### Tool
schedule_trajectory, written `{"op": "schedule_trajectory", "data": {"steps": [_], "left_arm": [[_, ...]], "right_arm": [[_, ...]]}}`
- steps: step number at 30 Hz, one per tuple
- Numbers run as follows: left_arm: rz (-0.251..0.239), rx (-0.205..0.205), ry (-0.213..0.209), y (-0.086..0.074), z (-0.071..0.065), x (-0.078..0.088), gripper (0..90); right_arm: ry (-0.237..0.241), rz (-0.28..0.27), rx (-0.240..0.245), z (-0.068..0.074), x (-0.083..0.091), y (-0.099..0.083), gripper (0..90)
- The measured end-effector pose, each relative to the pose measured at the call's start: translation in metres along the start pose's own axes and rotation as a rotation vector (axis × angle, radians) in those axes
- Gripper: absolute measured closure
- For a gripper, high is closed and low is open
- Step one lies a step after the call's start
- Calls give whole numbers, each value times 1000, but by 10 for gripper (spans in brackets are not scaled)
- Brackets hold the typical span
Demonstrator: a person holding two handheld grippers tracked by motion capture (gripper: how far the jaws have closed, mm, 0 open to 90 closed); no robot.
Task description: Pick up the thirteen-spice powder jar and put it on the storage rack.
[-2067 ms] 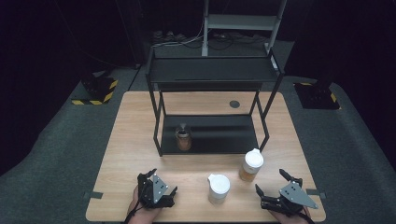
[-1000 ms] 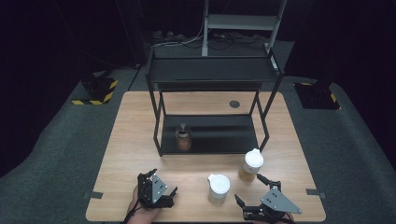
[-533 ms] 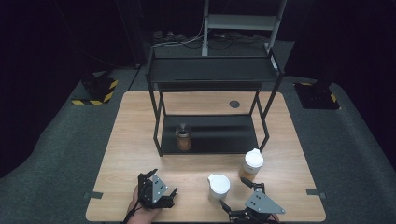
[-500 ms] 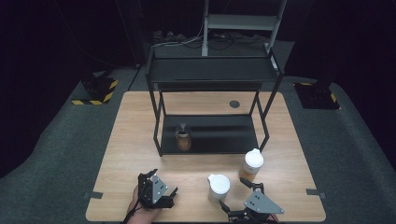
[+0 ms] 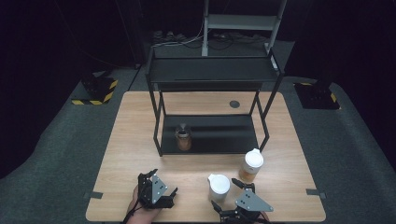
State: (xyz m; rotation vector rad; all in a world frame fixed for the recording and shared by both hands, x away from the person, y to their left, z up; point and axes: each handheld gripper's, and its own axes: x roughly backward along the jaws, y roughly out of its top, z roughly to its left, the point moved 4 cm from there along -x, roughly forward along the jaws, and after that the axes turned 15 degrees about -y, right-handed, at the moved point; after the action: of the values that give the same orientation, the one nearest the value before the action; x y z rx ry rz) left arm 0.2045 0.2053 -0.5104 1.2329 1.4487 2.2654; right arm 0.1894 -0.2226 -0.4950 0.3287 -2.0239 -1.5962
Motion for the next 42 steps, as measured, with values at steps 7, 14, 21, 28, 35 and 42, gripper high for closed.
{"op": "schedule_trajectory", "data": {"steps": [7,14,21,28,35,42], "left_arm": [[-3,-3,-2,0,0,1,9],[-4,-3,-4,-1,1,1,9],[-6,-2,-5,-1,1,1,9],[-9,4,-5,-1,1,1,9],[-13,5,-4,-2,1,1,9],[-15,6,-5,-2,1,1,9]], "right_arm": [[-13,13,-12,3,-6,-2,0],[6,-1,-23,2,-9,-3,13],[22,-11,-41,1,-11,-6,130],[22,-13,-43,1,-14,-9,283],[26,-21,-35,0,-14,-10,299],[24,-24,-36,0,-14,-11,300]]}}
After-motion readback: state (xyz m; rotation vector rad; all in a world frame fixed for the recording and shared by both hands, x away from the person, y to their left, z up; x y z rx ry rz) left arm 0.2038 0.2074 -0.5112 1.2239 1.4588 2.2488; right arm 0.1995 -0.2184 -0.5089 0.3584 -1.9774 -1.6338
